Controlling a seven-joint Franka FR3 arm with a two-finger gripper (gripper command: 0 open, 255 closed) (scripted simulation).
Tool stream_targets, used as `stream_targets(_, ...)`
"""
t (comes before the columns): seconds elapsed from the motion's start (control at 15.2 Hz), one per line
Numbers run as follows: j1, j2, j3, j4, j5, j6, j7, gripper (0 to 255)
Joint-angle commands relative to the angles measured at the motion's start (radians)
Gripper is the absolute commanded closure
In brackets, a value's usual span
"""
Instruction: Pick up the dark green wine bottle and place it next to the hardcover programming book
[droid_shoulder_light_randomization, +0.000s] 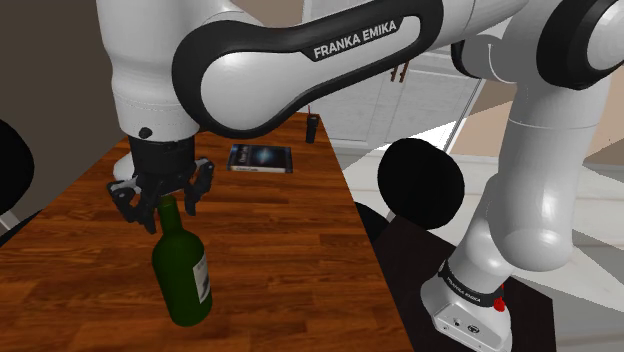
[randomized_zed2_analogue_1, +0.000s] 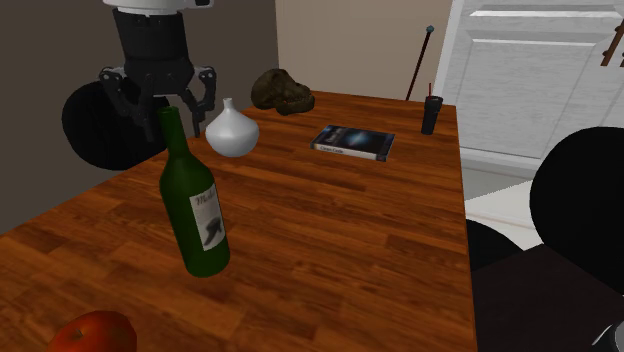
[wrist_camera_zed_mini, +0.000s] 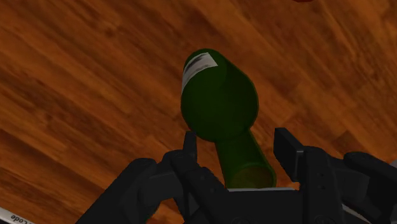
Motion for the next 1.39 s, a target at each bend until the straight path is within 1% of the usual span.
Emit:
stream_targets(0.0, 0.000, 0.000, 0.000, 0.000, 0.000, 0.000, 0.000, 255)
stream_targets(0.53, 0.000, 0.000, 0.000, 0.000, 0.000, 0.000, 0.000, 255)
stream_targets(1.32, 0.003, -0.024, 0.010, 0.132, 0.024, -0.151, -0.020, 255)
